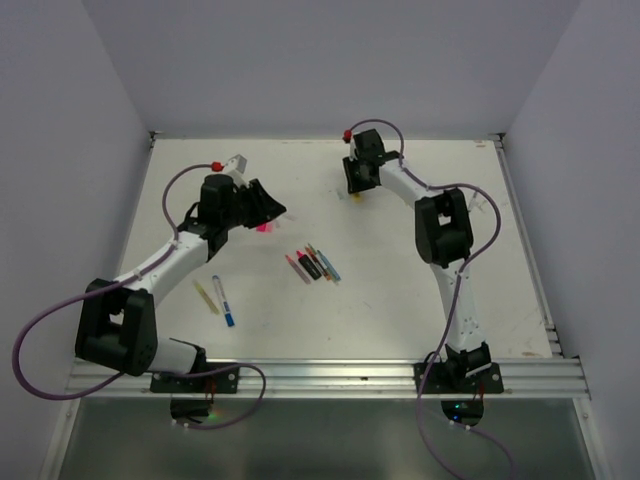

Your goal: Open the pen caps

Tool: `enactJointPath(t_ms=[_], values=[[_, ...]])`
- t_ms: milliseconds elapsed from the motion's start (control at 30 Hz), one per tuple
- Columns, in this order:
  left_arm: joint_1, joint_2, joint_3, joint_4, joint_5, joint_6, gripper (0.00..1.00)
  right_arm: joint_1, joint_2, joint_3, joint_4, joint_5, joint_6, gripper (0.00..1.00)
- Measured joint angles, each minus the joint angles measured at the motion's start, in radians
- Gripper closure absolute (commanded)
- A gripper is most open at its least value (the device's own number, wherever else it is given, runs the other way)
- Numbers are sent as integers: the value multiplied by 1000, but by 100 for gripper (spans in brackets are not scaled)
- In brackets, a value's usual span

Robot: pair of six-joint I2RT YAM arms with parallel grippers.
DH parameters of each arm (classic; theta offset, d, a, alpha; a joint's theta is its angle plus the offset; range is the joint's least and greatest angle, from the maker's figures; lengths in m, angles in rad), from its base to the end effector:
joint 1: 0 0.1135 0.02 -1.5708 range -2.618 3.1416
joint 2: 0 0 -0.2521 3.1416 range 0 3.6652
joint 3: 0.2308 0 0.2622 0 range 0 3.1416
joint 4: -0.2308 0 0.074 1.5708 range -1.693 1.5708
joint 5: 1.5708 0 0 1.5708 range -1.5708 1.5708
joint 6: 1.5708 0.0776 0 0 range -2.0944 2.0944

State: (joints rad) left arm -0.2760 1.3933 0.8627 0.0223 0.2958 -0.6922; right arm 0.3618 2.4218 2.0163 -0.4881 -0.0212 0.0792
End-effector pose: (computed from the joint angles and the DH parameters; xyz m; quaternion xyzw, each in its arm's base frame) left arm 0.3359 -0.1186 0.2121 -0.1031 0.8498 -0.3457 0.3844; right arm 0.5257 0.2007 0.1160 -0.1363 0.9333 0.0824 0.3219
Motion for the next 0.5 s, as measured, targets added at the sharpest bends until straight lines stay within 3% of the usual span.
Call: enactJointPath(t_ms=[500], values=[[21, 20, -29, 69, 13, -75, 55, 120, -35, -63, 25, -71, -14, 82]])
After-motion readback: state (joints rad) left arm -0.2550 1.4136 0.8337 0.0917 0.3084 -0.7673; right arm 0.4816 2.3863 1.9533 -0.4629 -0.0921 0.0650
